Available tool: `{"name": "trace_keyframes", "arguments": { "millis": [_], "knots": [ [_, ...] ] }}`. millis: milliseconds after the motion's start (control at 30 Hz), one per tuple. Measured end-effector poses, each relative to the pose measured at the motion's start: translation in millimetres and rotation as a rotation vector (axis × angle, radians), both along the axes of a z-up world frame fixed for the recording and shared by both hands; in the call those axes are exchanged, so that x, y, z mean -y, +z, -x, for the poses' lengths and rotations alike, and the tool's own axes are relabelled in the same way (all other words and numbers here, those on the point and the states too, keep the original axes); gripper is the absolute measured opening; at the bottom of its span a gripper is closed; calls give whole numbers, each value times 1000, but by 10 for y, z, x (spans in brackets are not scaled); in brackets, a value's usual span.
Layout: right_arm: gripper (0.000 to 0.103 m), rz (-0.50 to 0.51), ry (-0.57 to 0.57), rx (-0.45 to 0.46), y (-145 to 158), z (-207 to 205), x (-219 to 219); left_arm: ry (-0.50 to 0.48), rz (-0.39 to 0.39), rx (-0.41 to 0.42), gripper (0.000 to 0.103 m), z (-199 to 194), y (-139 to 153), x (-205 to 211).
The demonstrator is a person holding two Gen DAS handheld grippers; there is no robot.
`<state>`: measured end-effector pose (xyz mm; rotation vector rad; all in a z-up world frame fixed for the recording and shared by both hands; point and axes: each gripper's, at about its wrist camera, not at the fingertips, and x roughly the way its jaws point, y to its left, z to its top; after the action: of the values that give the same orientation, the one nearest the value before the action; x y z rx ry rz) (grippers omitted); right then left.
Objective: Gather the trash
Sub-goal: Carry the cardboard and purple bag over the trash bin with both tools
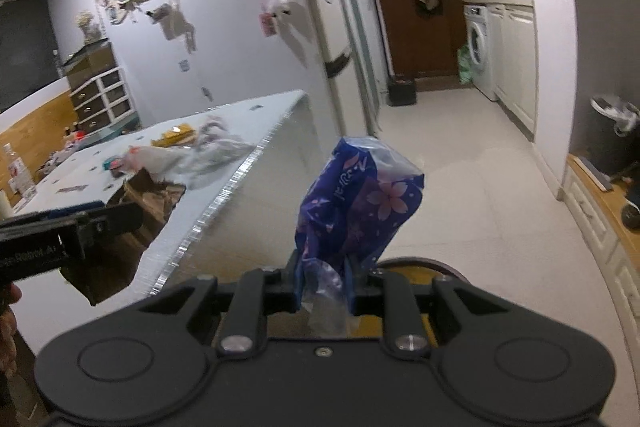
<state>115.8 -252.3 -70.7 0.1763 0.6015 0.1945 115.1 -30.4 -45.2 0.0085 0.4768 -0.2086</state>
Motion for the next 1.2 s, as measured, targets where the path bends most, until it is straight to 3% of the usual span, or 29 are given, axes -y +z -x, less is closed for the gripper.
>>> {"name": "trace_keyframes", "arguments": {
  "millis": [267,600,800,1200],
  "knots": [
    [21,5,-60,-75,-341,-62,407,-76,-9,-80,55,-255,-359,512],
    [21,2,-100,-211,-911,-351,690,-88,2,-211,55,-752,-913,875],
    [21,0,-94,-298,-1252,-620,724,-65,95,-311,55,-1085,-1316,945],
    [22,28,-6,-446,-1882,-1169,614,-16,131,-479,56,-1709,-2139,984]
  ]
}}
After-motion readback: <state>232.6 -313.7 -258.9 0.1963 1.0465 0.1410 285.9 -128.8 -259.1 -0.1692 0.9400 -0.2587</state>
